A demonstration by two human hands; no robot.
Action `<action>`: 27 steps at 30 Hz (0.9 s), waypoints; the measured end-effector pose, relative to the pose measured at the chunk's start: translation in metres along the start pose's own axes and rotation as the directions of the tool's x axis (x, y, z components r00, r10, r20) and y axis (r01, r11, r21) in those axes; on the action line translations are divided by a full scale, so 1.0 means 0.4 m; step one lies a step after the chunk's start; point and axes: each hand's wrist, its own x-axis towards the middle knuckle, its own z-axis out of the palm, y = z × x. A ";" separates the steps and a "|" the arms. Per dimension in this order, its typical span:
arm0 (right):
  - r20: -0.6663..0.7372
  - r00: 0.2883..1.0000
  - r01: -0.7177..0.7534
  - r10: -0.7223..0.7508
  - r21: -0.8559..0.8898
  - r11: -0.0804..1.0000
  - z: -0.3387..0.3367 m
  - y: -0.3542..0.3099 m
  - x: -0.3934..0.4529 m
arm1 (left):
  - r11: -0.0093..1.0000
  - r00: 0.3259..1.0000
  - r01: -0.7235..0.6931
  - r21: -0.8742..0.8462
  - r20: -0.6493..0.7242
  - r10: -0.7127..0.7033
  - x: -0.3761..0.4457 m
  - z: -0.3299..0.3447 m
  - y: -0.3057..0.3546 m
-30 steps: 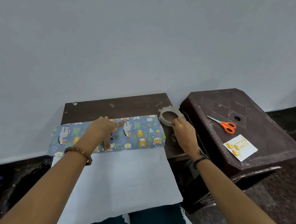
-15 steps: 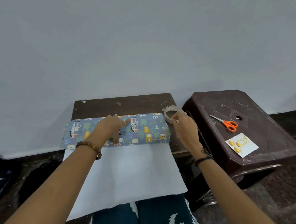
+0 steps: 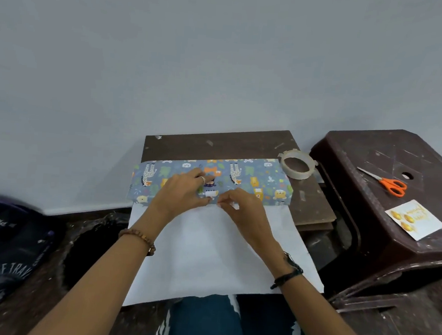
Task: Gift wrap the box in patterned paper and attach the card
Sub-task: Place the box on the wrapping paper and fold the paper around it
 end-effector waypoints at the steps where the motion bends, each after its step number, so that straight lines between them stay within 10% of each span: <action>1: -0.013 1.000 0.005 -0.005 -0.040 0.999 0.012 0.006 -0.004 | 1.000 1.000 0.002 -0.003 -0.009 -0.002 0.002 0.003 -0.004; 27: -0.261 0.948 0.119 -0.184 -0.247 0.962 0.090 0.042 -0.033 | 0.989 0.972 0.118 0.087 0.196 -0.133 0.041 0.034 -0.028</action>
